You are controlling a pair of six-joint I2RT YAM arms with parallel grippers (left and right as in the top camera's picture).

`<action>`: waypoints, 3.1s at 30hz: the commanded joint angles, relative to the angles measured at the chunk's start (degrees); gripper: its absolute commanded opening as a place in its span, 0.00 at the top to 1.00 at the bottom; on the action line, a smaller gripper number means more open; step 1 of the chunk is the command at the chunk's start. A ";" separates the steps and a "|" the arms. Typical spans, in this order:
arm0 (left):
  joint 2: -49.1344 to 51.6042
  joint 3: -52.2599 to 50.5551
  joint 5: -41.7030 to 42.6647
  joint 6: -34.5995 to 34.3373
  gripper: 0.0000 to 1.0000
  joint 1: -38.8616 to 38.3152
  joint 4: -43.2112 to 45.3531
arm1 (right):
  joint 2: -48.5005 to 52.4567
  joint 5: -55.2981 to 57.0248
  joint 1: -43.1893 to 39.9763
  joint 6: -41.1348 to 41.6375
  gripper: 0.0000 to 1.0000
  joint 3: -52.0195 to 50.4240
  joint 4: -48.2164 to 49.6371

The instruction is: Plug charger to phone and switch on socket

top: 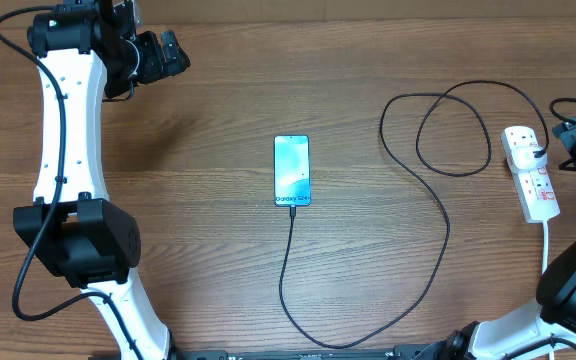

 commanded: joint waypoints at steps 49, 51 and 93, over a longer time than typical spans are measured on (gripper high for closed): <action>-0.57 0.59 0.50 -0.37 0.01 -0.13 0.02 | 2.75 2.34 -0.85 -6.80 0.00 -0.04 5.07; -0.57 0.59 0.48 -0.37 0.00 -0.13 0.02 | 2.75 2.34 -0.85 -6.80 0.00 -0.04 5.03; -0.57 0.59 0.50 -0.37 0.00 -0.13 0.02 | 2.75 0.68 -3.63 -0.28 0.00 -0.04 -5.40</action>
